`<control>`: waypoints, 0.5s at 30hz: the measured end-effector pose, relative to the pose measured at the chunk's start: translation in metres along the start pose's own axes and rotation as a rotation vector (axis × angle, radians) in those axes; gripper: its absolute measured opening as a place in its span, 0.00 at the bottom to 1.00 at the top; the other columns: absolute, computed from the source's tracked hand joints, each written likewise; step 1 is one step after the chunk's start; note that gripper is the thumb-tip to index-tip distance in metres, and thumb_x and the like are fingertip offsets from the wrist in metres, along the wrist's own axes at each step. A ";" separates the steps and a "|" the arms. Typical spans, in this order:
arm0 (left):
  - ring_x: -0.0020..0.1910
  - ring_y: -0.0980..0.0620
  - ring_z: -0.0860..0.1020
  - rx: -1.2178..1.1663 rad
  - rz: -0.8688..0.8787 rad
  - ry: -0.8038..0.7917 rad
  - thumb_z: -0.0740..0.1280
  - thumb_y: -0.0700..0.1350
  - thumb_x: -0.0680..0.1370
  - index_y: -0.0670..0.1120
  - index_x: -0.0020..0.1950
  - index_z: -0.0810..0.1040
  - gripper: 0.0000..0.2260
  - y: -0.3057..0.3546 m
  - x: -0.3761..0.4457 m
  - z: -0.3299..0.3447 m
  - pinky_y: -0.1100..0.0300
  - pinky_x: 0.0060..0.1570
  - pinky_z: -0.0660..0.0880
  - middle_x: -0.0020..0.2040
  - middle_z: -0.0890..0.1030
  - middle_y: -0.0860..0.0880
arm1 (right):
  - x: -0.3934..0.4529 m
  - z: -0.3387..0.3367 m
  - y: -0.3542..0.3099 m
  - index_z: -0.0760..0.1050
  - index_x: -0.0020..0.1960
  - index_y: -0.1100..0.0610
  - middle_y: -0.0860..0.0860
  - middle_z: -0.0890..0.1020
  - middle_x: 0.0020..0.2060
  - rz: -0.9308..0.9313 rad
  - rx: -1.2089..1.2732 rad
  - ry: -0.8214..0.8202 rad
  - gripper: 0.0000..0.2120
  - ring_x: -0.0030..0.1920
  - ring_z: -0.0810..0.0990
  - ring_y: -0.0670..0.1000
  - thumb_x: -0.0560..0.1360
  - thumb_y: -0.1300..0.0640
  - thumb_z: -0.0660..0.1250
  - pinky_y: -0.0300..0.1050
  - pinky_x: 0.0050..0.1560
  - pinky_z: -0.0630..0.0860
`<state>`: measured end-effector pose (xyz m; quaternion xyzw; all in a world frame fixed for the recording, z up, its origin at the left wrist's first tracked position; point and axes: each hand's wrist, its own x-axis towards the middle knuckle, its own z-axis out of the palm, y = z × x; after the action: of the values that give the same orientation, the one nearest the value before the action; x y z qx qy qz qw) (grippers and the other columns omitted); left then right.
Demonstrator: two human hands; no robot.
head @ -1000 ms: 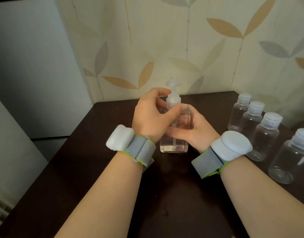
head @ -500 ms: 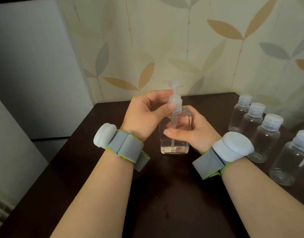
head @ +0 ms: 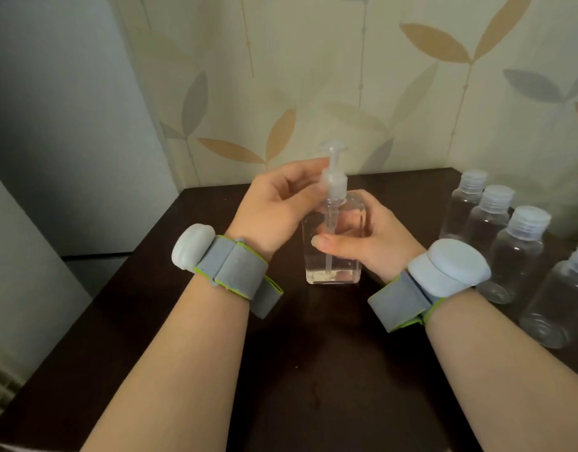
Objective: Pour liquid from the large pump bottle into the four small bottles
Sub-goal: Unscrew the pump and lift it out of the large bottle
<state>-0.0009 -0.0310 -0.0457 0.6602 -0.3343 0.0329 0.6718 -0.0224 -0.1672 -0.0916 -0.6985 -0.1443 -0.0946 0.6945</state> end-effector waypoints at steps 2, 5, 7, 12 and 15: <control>0.37 0.65 0.79 0.002 0.000 0.014 0.61 0.28 0.74 0.48 0.56 0.72 0.18 -0.001 0.001 0.001 0.72 0.40 0.74 0.38 0.82 0.56 | 0.000 -0.001 0.000 0.72 0.46 0.51 0.46 0.82 0.32 0.003 -0.024 -0.013 0.28 0.38 0.81 0.46 0.50 0.50 0.78 0.49 0.46 0.77; 0.35 0.59 0.75 0.083 -0.011 0.177 0.70 0.34 0.70 0.52 0.45 0.75 0.13 -0.002 -0.001 0.009 0.65 0.43 0.73 0.35 0.78 0.56 | 0.002 -0.001 0.003 0.72 0.45 0.49 0.49 0.82 0.36 -0.010 -0.056 0.011 0.25 0.42 0.82 0.53 0.52 0.53 0.79 0.56 0.51 0.78; 0.40 0.57 0.71 0.298 0.012 0.244 0.76 0.45 0.64 0.56 0.48 0.71 0.19 -0.004 -0.003 0.016 0.65 0.44 0.70 0.39 0.71 0.56 | 0.003 0.000 0.003 0.72 0.44 0.49 0.53 0.81 0.40 -0.033 -0.075 0.028 0.22 0.45 0.81 0.57 0.53 0.53 0.76 0.61 0.54 0.75; 0.63 0.52 0.69 0.154 -0.116 0.115 0.70 0.44 0.68 0.40 0.70 0.62 0.33 0.000 -0.002 0.011 0.63 0.61 0.70 0.66 0.70 0.44 | 0.002 -0.001 0.002 0.72 0.47 0.51 0.49 0.82 0.37 -0.022 -0.079 0.014 0.23 0.43 0.81 0.52 0.54 0.54 0.76 0.54 0.52 0.77; 0.52 0.55 0.76 -0.036 -0.118 0.034 0.59 0.29 0.74 0.35 0.69 0.62 0.22 0.006 -0.002 -0.002 0.68 0.49 0.74 0.59 0.74 0.42 | 0.000 -0.002 0.001 0.73 0.47 0.49 0.48 0.83 0.35 -0.012 -0.083 0.002 0.24 0.41 0.81 0.48 0.55 0.53 0.78 0.50 0.49 0.77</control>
<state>-0.0046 -0.0278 -0.0408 0.6661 -0.2838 -0.0016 0.6897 -0.0223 -0.1693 -0.0924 -0.7257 -0.1439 -0.1052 0.6646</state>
